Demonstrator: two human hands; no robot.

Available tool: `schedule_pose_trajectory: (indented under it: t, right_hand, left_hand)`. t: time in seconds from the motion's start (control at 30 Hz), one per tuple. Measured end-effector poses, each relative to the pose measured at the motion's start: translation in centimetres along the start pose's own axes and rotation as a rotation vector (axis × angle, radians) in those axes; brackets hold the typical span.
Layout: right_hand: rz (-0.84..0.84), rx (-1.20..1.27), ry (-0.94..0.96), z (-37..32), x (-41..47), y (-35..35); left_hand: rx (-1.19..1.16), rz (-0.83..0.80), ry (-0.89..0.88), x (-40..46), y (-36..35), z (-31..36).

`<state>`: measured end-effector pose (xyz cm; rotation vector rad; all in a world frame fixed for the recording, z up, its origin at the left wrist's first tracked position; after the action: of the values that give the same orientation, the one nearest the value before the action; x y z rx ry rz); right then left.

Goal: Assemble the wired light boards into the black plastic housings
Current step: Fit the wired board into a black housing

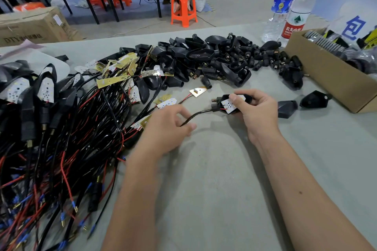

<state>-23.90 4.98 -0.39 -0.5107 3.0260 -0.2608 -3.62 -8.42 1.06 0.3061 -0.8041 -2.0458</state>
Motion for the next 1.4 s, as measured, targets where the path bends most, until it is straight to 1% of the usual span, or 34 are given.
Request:
schedule_pose_trajectory:
  t: [0.07, 0.1, 0.2, 0.27, 0.37, 0.4, 0.43, 0.47, 0.53, 0.57, 0.6, 0.63, 0.67, 0.73, 0.77, 0.83, 0.93, 1.0, 1.03, 1.07, 1.1, 1.17, 1.2, 1.23, 1.3, 1.37, 1.4]
  right_hand:
    - [0.062, -0.050, 0.037, -0.1, 0.7, 1.1]
    - [0.086, -0.099, 0.067, -0.1, 1.0, 1.5]
    - [0.114, -0.245, 0.126, -0.2, 1.4, 2.0]
    - [0.081, -0.309, 0.120, 0.0, 1.6, 2.0]
    - [0.040, -0.377, 0.104, 0.1, 1.9, 2.0]
    - [0.038, -0.388, 0.107, 0.0, 2.0, 2.1]
    - [0.042, -0.392, 0.113, 0.0, 2.0, 2.1]
    - [0.057, -0.392, 0.121, -0.1, 1.9, 2.2]
    - [0.117, -0.379, 0.147, -0.4, 1.7, 2.4]
    - [0.150, -0.373, 0.161, -0.5, 1.6, 2.5]
    - [0.174, -0.371, 0.173, -0.6, 1.6, 2.7]
    - [0.187, -0.375, 0.182, -0.6, 1.5, 2.8]
    - [0.188, -0.385, 0.189, -0.6, 1.5, 2.8]
    - [0.165, -0.406, 0.199, -0.6, 1.5, 2.6]
    - [0.149, -0.412, 0.205, -0.6, 1.5, 2.4]
    - [0.125, -0.415, 0.222, -0.6, 1.4, 2.0]
    - [0.035, -0.436, 0.213, -0.4, 1.3, 1.4]
    - [-0.075, -0.480, 0.213, -0.2, 1.2, 0.9]
    - [-0.118, -0.494, 0.217, -0.1, 1.1, 0.8]
    - [-0.145, -0.499, 0.222, -0.1, 1.1, 0.7]
    - [-0.163, -0.504, 0.232, -0.2, 1.1, 0.6]
    - [-0.203, -0.538, 0.255, -0.4, 1.1, 0.5]
    - [-0.234, -0.556, 0.258, -0.5, 1.0, 0.4]
    - [-0.273, -0.572, 0.252, -0.5, 1.0, 0.3]
    - [-0.344, -0.602, 0.241, -0.5, 0.8, 0.2]
    - [-0.371, -0.617, 0.246, -0.5, 0.6, 0.1]
    - [-0.371, -0.613, 0.251, -0.5, 0.6, 0.0]
  left_hand:
    - [-0.054, -0.084, 0.088, -0.3, 1.6, -1.2]
    - [-0.142, -0.089, 0.112, -0.4, 2.6, -1.6]
    - [-0.564, -0.055, 0.124, -0.7, 5.0, -1.7]
    - [-0.847, -0.044, 0.100, -1.0, 5.4, -1.0]
    - [-1.157, -0.111, 0.043, -1.4, 5.0, 0.4]
    - [-1.189, -0.150, 0.034, -1.4, 4.8, 0.7]
    - [-1.150, -0.168, 0.032, -1.3, 4.7, 0.8]
    - [-1.035, -0.155, 0.033, -1.1, 4.8, 0.5]
    - [-0.692, -0.087, 0.044, -0.8, 5.0, -0.8]
    - [-0.568, -0.055, 0.067, -0.7, 5.0, -1.7]
    - [-0.515, -0.019, 0.103, -0.6, 5.0, -2.5]
    - [-0.538, 0.027, 0.137, -0.7, 5.0, -3.0]
    - [-0.613, 0.076, 0.150, -0.6, 5.2, -3.0]
    - [-0.860, 0.125, 0.119, -0.6, 5.6, -2.3]
    - [-0.996, 0.101, 0.079, -0.6, 5.8, -1.5]
    - [-1.191, -0.029, -0.033, -0.9, 5.7, 0.3]
    - [-1.309, -0.242, -0.216, -1.9, 5.0, 2.6]
    - [-1.326, -0.302, -0.304, -2.2, 4.7, 3.6]
    - [-1.297, -0.271, -0.306, -2.0, 4.6, 3.6]
    - [-1.229, -0.184, -0.279, -1.5, 4.4, 3.2]
    - [-1.125, -0.045, -0.232, -0.9, 4.2, 2.5]
    - [-0.888, 0.286, -0.127, 0.0, 4.4, 0.8]
    - [-0.813, 0.409, -0.087, 0.1, 4.5, 0.1]
    - [-0.778, 0.480, -0.074, 0.1, 4.6, -0.4]
    - [-0.786, 0.527, -0.101, 0.1, 4.9, -0.7]
    - [-0.796, 0.529, -0.147, 0.1, 5.4, -0.4]
    - [-0.765, 0.534, -0.175, 0.0, 5.7, -0.1]
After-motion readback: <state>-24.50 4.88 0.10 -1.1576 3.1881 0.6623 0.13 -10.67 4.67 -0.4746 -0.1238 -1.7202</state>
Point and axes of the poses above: each hand's wrist, its own x-axis towards the middle knuckle, its own y-axis out of the back of the hand, z = x × y, the point moved 7 cm from there along x, towards the middle knuckle, and after that the axes turned 11 degrees about z, right-handed, at the moved point
